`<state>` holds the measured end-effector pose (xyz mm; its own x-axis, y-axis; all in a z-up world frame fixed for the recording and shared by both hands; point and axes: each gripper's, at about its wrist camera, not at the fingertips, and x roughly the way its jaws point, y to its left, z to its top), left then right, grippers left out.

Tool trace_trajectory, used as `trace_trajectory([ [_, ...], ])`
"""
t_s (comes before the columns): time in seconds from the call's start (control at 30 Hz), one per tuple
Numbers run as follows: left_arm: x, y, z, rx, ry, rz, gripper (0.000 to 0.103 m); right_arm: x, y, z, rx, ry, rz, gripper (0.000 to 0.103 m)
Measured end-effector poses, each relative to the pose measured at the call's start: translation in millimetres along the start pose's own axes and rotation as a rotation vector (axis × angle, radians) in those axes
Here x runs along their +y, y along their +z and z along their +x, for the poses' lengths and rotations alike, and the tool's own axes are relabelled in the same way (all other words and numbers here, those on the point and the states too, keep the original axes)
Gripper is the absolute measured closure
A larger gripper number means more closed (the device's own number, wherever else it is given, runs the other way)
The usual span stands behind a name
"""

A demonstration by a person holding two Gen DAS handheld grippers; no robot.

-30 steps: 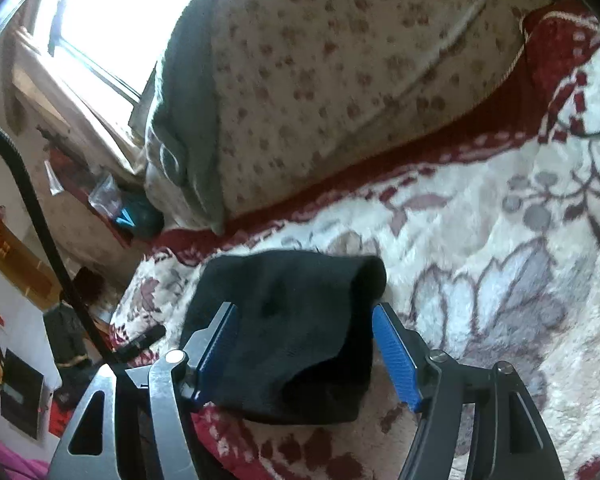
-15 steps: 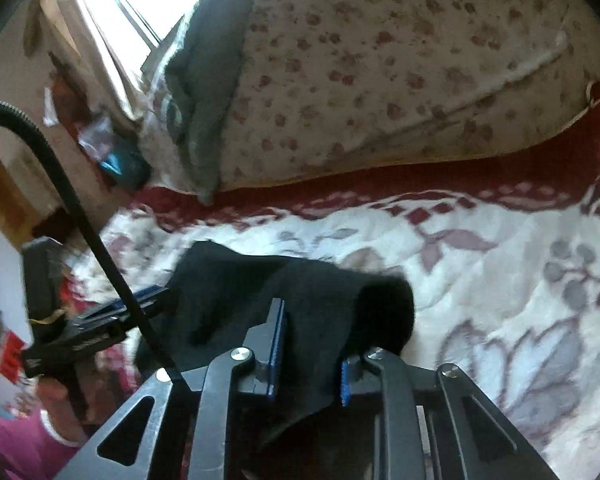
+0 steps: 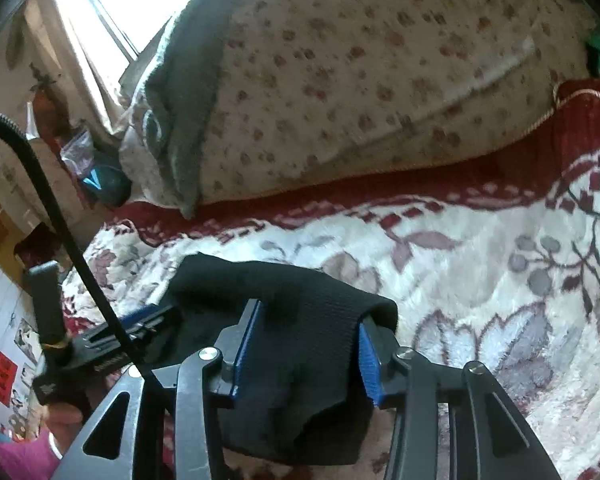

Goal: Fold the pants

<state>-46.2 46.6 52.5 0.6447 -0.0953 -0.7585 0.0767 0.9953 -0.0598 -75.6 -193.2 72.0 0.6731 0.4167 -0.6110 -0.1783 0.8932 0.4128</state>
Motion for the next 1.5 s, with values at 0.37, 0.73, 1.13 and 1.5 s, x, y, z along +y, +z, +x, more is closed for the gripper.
trace_trajectory([
  [0.37,-8.1,0.6,-33.0,-0.076,0.024,0.025,0.043,30.2,-2.2,-4.5,-0.029,0.013,-0.036,0.049],
  [0.73,-12.7,1.3,-52.7,-0.116,0.037,0.034,0.043,57.2,-4.4,-11.5,-0.060,0.018,-0.109,0.048],
  [1.13,-12.4,-1.6,-50.0,-0.099,0.043,0.022,0.043,45.2,8.1,-34.4,-0.143,-0.028,-0.097,0.038],
  [1.5,7.9,-5.5,-27.5,-0.018,-0.043,-0.026,0.043,-15.0,-16.3,-2.5,0.032,0.015,0.075,0.034],
])
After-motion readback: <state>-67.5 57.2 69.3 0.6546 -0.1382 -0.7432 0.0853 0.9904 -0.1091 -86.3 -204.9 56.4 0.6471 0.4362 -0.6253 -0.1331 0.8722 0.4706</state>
